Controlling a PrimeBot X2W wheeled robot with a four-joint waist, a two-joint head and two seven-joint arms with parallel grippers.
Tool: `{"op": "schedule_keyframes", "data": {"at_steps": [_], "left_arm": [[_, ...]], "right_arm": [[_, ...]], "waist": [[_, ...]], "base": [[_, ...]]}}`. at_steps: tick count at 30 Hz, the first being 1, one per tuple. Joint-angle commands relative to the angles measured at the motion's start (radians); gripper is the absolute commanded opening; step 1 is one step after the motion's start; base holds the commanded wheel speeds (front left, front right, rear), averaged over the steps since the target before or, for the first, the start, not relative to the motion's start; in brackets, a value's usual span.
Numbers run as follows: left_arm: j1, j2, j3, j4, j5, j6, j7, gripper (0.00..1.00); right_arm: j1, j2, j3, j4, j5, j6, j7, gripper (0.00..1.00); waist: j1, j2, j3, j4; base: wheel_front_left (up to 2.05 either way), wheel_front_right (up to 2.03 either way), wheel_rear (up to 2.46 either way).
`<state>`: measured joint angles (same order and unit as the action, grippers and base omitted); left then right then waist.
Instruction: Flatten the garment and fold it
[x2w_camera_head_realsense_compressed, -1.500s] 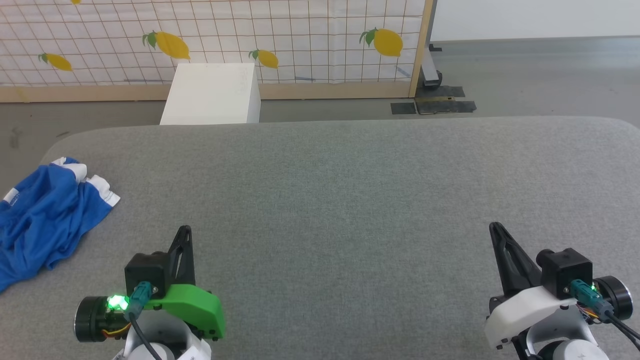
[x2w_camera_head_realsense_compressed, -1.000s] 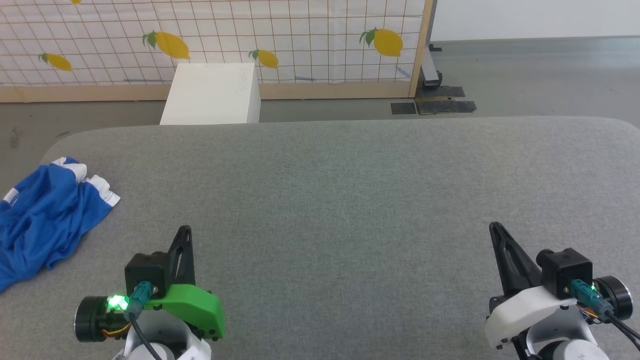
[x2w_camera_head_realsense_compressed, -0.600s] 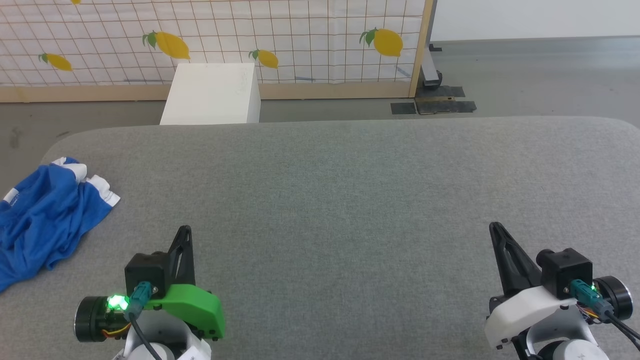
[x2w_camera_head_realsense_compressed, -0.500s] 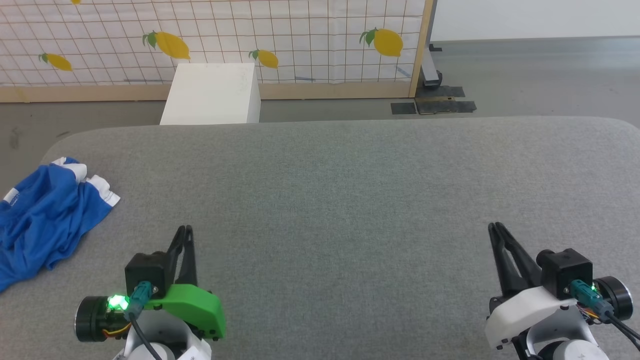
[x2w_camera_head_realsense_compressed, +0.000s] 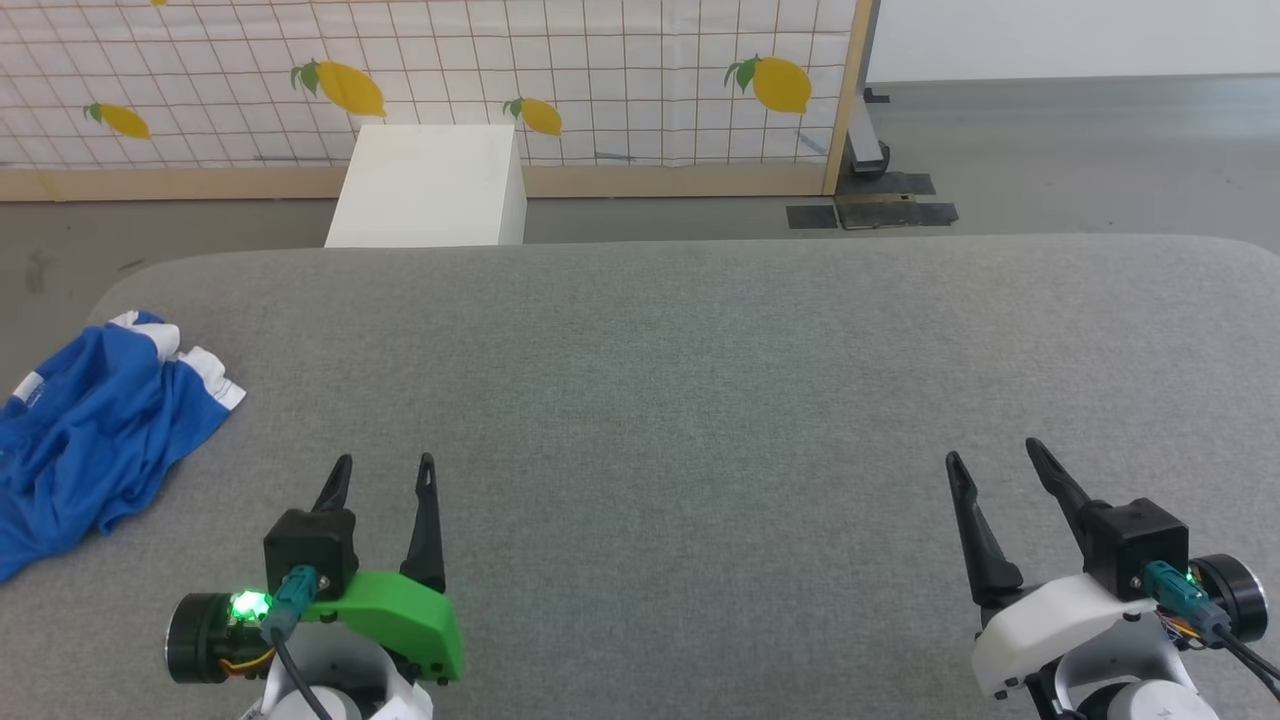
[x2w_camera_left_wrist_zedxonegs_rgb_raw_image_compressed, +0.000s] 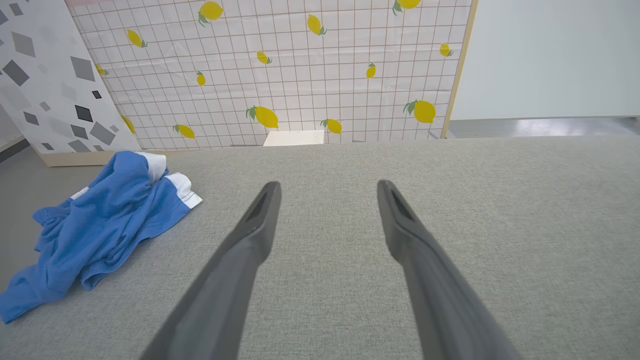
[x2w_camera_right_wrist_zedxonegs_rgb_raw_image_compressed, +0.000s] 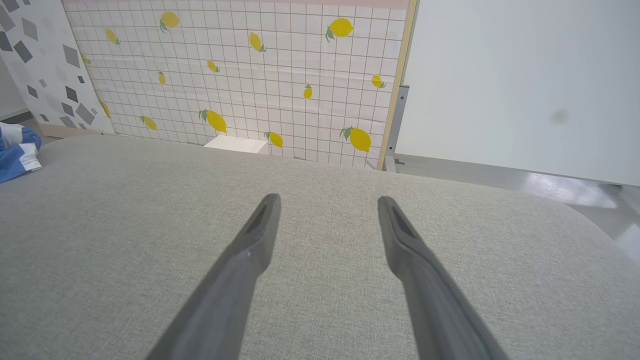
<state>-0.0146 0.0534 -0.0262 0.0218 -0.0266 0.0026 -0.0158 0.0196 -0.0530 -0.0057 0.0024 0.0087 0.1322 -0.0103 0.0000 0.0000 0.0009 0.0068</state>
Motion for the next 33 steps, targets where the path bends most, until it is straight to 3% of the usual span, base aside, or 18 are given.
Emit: {"op": "schedule_keyframes", "data": {"at_steps": [1, 15, 33], "left_arm": [[-0.013, 0.000, -0.007, 0.007, -0.004, 0.008, -0.010, 1.00], [-0.031, 0.003, -0.030, 0.039, -0.021, 0.022, -0.040, 1.00], [-0.042, 0.014, -0.049, 0.065, -0.047, 0.046, -0.077, 1.00]], "right_arm": [[-0.005, 0.000, -0.002, 0.006, 0.006, 0.000, -0.010, 1.00], [-0.010, 0.001, -0.008, 0.018, 0.011, 0.000, -0.033, 1.00], [-0.015, 0.001, -0.006, 0.032, 0.024, -0.001, -0.064, 1.00]], "waist": [[0.0000, 0.0000, 0.001, 0.004], [0.0000, 0.0000, 0.001, 0.065], [0.0000, 0.0000, -0.004, 0.210]], "base": [[0.00, 0.00, 0.00], [0.00, 0.00, 0.00], [0.00, 0.00, 0.00]]}}
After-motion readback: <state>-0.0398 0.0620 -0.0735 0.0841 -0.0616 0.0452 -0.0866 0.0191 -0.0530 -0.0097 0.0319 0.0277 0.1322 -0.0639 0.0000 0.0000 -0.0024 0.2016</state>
